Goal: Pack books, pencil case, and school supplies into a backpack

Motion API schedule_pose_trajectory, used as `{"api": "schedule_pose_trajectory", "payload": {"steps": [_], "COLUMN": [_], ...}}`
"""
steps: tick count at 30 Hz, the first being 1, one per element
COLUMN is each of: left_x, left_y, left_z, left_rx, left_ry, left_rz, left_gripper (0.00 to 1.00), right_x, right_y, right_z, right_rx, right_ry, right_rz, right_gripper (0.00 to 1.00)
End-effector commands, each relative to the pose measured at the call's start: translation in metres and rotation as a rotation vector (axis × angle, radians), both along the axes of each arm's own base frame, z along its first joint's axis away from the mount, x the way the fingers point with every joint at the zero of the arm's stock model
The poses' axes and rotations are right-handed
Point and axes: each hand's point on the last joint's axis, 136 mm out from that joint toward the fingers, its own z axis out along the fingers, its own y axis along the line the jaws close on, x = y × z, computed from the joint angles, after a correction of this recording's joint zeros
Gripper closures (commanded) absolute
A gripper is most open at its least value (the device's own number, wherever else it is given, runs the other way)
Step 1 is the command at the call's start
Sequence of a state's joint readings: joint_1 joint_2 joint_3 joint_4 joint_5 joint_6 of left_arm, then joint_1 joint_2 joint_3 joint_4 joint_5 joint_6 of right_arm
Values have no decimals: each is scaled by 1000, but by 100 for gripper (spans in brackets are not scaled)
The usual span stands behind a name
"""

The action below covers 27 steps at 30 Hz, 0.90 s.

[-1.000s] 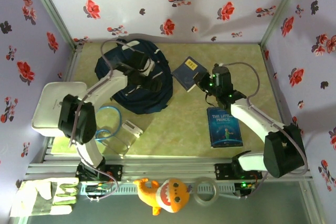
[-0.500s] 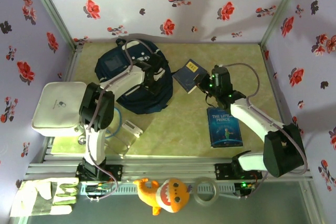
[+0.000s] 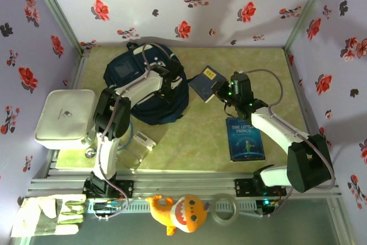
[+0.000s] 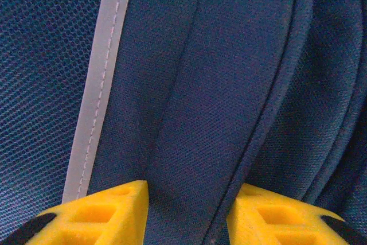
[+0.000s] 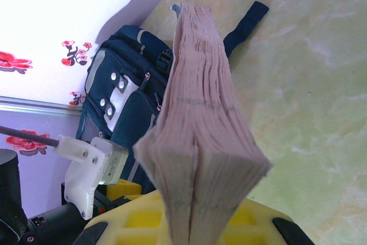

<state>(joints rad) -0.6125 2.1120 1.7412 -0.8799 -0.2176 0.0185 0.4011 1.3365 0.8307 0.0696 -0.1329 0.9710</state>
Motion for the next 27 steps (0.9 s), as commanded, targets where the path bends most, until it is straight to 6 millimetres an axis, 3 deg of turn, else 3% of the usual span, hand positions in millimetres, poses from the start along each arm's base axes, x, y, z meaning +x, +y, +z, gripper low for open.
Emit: {"api": "schedule_pose_trajectory", "payload": {"steps": [1,6,10,13,14,22,27], "left_x": [6,7,11,15,15,18,18], "left_y": [5,3,-1,-4,-4,-5,-8], "left_z": [0,3,26,55,66,154,200], "left_rx": [38,33,-11,-65,-86,-256,-387], "left_ry": [-12,-22,-82,-152,-179,-391,-518], "left_rz": [10,7,9,19,24,55,77], "left_gripper": [60,70,82,92,99,100,100], "right_x": [7,6,5,4,3,-1,-3], "right_y": [-5,-6,-7,-10,-12,-17,-1], "right_z": [7,7,8,9,9,14,25], "right_rx": [-1,2,0,-8,-12,-24,38], "right_ry": [-46,-46,-50,-55,-55,-78,-128], "right_rz": [-22,-23,-26,-33,-39,-45,33], "right_gripper": [98,98,98,98,98,97,97]}}
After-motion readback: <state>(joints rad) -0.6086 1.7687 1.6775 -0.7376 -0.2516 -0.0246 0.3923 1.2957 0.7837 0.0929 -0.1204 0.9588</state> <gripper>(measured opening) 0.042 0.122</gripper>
